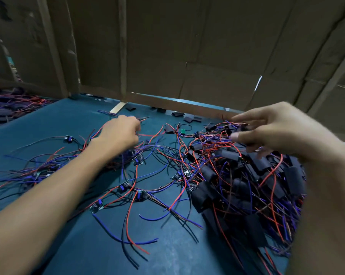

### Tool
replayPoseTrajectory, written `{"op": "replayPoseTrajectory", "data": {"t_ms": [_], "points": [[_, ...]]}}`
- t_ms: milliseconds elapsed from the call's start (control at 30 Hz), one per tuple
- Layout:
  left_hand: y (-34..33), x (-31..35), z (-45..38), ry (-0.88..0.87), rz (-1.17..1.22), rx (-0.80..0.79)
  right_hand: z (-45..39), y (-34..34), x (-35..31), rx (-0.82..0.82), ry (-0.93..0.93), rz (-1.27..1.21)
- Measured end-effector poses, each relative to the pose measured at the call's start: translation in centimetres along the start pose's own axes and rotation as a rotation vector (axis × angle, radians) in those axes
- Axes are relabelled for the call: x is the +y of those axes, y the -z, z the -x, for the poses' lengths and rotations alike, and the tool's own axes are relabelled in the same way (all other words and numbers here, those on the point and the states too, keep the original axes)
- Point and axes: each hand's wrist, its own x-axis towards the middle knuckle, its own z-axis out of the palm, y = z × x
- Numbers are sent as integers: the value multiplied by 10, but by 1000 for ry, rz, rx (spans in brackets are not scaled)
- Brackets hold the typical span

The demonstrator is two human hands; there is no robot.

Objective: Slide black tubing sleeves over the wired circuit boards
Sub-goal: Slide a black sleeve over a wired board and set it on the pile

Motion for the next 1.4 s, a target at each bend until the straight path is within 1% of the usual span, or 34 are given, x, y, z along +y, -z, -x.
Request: {"op": "replayPoseTrajectory", "data": {"t_ms": [67, 133, 200, 233, 300, 367, 400, 500, 533, 633, 733, 767, 800, 833, 900, 933, 967, 1033, 1100, 1167, 1200, 1267, 1333, 1400], "points": [[12, -3, 4, -10, 186, 165, -2, -12, -2, -164, -50, 33], [27, -3, 7, -47, 369, 348, -8, -24, -5, -215, -33, 73], [44, 2, 11, -83, 571, 506, -15, -31, -5, -187, 36, 142], [52, 5, 13, -86, 686, 560, -16, -32, -6, -165, 62, 164], [67, 11, 17, -79, 869, 598, -19, -31, -6, -111, 102, 186], [77, 13, 20, -117, 925, 526, -20, -29, -5, -68, 146, 223], [81, 13, 22, -159, 940, 452, -21, -29, -4, -49, 169, 231], [85, 17, 31, -280, 976, 127, -20, -29, -5, -1, 212, 222], [84, 19, 32, -294, 979, 82, -20, -30, -5, 15, 221, 211], [86, 25, 32, -282, 1104, 69, -20, -34, -8, 69, 261, 119], [93, 28, 33, -321, 1223, 31, -19, -35, -11, 105, 305, 45], [94, 28, 34, -338, 1207, 15, -19, -34, -12, 111, 313, 33], [95, 27, 36, -355, 1130, 8, -19, -34, -12, 114, 319, 16], [96, 26, 36, -376, 984, 11, -18, -33, -12, 110, 321, -7], [96, 24, 37, -431, 602, 34, -17, -32, -12, 83, 318, -40], [96, 23, 37, -462, 468, 36, -16, -31, -12, 66, 320, -41], [97, 23, 39, -478, 406, 11, -15, -30, -13, 51, 327, -41], [97, 23, 43, -468, 361, -57, -14, -30, -14, 29, 345, -71], [94, 23, 43, -466, 267, -70, -12, -30, -15, 13, 366, -96], [92, 22, 43, -481, 246, -82, -12, -31, -16, 7, 369, -106], [90, 21, 43, -517, 250, -66, -11, -31, -16, 8, 366, -114], [90, 22, 44, -641, 281, 20, -10, -32, -17, 6, 361, -126], [91, 22, 46, -743, 347, 82, -9, -32, -18, -22, 353, -117], [92, 21, 46, -739, 409, 73, -7, -31, -19, -88, 342, -118]]}}
